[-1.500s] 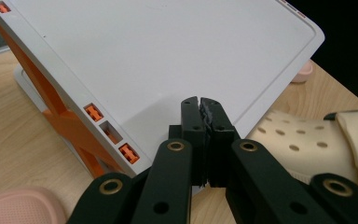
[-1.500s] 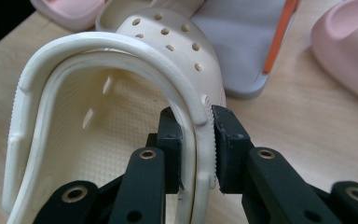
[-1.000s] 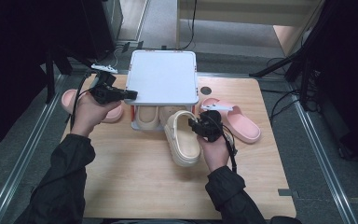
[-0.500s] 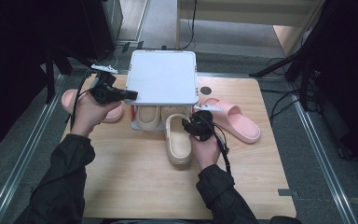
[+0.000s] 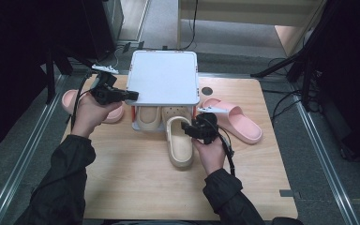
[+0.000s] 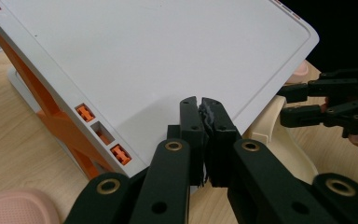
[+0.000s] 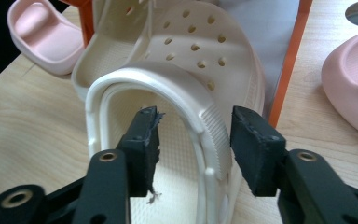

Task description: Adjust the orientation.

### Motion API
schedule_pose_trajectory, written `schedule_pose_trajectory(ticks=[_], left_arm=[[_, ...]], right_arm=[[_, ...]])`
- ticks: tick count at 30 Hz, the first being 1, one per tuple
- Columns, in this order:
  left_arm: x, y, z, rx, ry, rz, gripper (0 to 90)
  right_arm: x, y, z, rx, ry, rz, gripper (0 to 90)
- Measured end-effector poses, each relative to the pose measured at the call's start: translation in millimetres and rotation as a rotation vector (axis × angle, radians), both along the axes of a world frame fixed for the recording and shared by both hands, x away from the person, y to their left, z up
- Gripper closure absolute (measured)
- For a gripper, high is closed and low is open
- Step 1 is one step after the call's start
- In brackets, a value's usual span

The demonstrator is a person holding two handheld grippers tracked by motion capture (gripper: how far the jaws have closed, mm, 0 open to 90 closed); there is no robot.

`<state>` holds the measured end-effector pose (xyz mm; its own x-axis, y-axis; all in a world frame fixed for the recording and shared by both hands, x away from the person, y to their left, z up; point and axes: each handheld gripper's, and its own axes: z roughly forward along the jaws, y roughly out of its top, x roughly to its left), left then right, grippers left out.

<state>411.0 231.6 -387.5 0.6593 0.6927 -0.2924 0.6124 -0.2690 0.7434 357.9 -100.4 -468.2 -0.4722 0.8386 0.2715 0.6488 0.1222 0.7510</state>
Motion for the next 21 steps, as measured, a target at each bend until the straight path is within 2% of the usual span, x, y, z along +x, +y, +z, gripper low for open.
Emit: schedule_pose_trajectory(ticks=[8,12,16,18,21], left_arm=[[-0.2,0.1,0.0,-0.003,0.002,0.0,86.4],[-0.5,-0.4,0.2,0.001,-0.001,0.001,86.6],[-0.8,-0.8,0.3,0.004,-0.003,0.004,86.6],[-0.9,-0.8,0.4,0.006,-0.004,0.003,86.6],[-1.1,-1.1,0.3,0.007,-0.006,0.004,86.6]], right_arm=[[-16.6,-12.6,11.5,-0.024,-0.005,0.086,49.6],[-29.6,-19.4,16.6,-0.025,-0.033,0.119,50.5],[-44.3,-22.9,16.5,-0.035,-0.054,0.155,58.1],[-52.1,-24.1,13.7,-0.046,-0.058,0.161,64.7],[-61.9,-25.5,7.6,-0.033,-0.064,0.163,72.6]])
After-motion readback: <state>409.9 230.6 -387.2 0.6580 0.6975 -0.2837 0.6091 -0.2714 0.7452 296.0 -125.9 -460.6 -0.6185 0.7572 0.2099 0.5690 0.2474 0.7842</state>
